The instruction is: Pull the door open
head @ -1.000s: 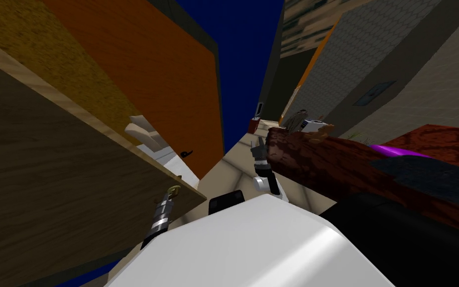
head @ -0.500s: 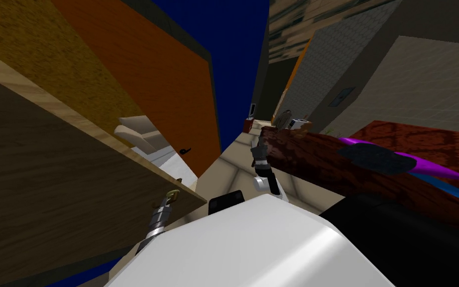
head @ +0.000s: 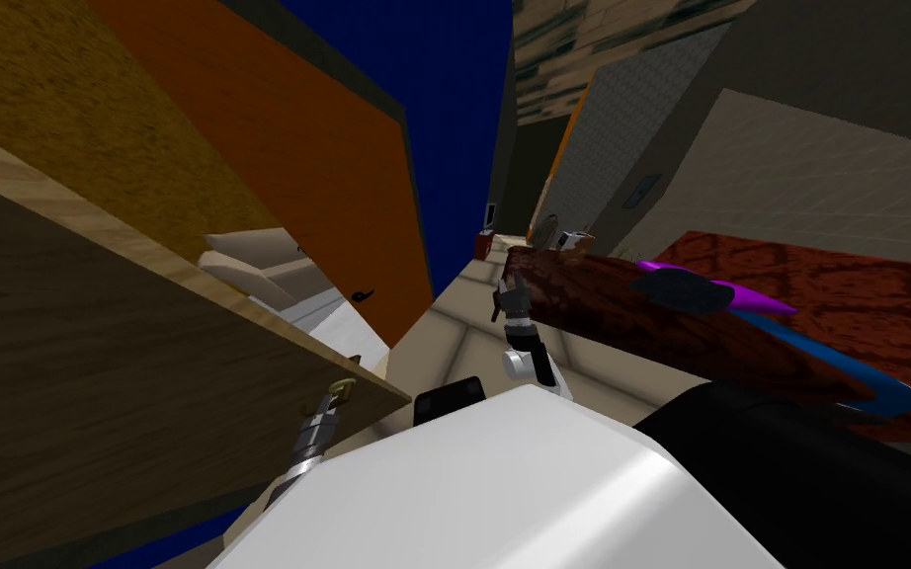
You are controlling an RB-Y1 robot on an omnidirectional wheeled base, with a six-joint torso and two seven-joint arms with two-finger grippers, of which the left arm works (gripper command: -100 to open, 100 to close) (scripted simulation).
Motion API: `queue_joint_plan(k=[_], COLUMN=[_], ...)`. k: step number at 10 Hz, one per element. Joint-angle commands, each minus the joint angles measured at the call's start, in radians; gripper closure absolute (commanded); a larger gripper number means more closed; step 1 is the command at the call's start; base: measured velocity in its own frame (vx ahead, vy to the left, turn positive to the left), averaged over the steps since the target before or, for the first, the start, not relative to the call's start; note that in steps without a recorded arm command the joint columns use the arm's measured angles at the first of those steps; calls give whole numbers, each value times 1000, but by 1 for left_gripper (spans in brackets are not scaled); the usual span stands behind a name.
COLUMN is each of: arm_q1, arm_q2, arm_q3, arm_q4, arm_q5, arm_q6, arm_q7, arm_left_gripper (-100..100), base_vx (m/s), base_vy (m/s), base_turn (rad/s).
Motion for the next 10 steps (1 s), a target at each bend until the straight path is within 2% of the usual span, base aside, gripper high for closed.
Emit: queue_joint_plan(k=[1,5,6,7,10], arm_q1=[8,15,15,12,5], arm_q2=[9,30,25,41,67], arm_q3=[-3,-10,-12,-45,-92], arm_q4=[15,44,39,52,66], arm_q5=[-6,-19,-19,-25,-31], arm_q6=[-26,-76,-64,-90,-125], arm_q7=[10,31,27,32,39], arm_left_gripper=[100,100,100,100,100], base_vx=[-254,-220,-90,-121,-182], base_vy=[36,30,10,-18,8], base_turn=[-188,-134,-27,48,37])
